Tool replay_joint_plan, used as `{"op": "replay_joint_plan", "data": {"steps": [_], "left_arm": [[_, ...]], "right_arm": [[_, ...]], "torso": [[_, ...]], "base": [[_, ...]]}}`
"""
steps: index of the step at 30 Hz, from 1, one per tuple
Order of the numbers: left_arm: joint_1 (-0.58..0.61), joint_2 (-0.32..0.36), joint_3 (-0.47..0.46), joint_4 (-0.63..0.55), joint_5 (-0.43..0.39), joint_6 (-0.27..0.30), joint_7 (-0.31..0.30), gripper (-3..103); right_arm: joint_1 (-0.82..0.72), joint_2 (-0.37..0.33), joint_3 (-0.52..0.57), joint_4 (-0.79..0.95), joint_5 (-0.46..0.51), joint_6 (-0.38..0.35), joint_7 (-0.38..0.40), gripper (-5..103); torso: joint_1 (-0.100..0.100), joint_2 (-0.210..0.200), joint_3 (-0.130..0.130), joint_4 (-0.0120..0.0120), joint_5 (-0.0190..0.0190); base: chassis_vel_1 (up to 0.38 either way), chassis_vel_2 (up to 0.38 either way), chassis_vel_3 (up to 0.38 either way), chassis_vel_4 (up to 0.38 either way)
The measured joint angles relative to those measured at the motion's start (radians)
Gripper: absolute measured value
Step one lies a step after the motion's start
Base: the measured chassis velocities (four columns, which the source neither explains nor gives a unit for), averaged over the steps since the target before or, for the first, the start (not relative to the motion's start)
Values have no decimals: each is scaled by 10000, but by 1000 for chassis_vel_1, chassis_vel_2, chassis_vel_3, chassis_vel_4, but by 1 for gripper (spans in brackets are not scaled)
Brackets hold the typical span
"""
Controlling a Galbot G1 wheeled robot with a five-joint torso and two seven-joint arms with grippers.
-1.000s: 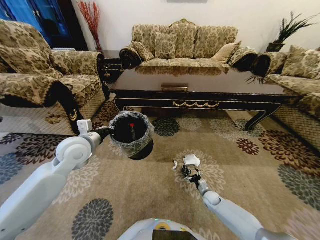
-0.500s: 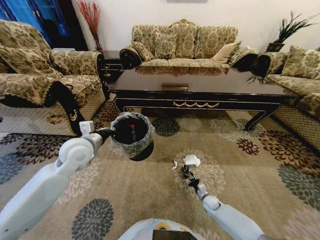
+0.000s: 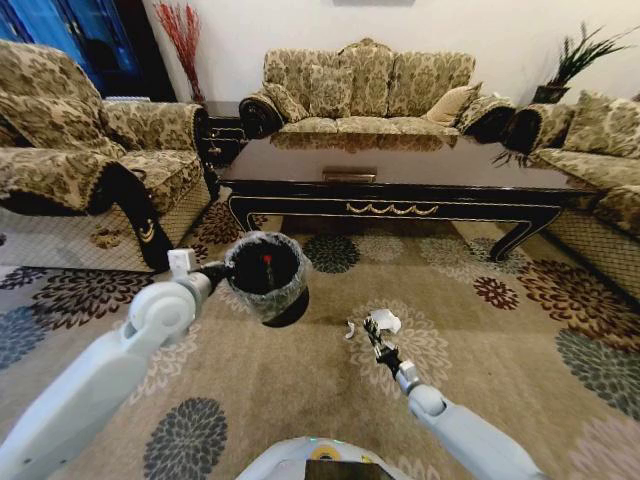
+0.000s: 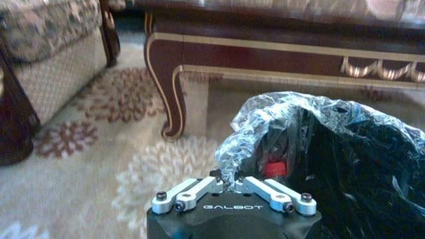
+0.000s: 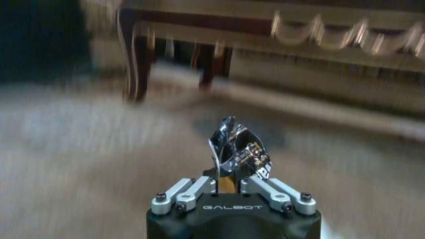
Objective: Move to the front of the table and pick up the trash from the floor, then place it into the trash bin.
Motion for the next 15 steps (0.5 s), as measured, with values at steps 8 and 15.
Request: {"op": "replay_joint_plan", "data": {"steps": [8,15], "left_arm": [[-228,-200,1569,385,392,-6,88,4],[-2039,-186,3318,1508,385,-84,259,4]], "right_arm": [[117,-1901,976,3188,913,273,-562,14],[2342,-2732,-848,4759,2113,665,-1282,14]], "torso": [[0,1,0,-6,-3],[1,0,1,1,1]], "base": [[0,0,0,0],[0,0,0,0]]}}
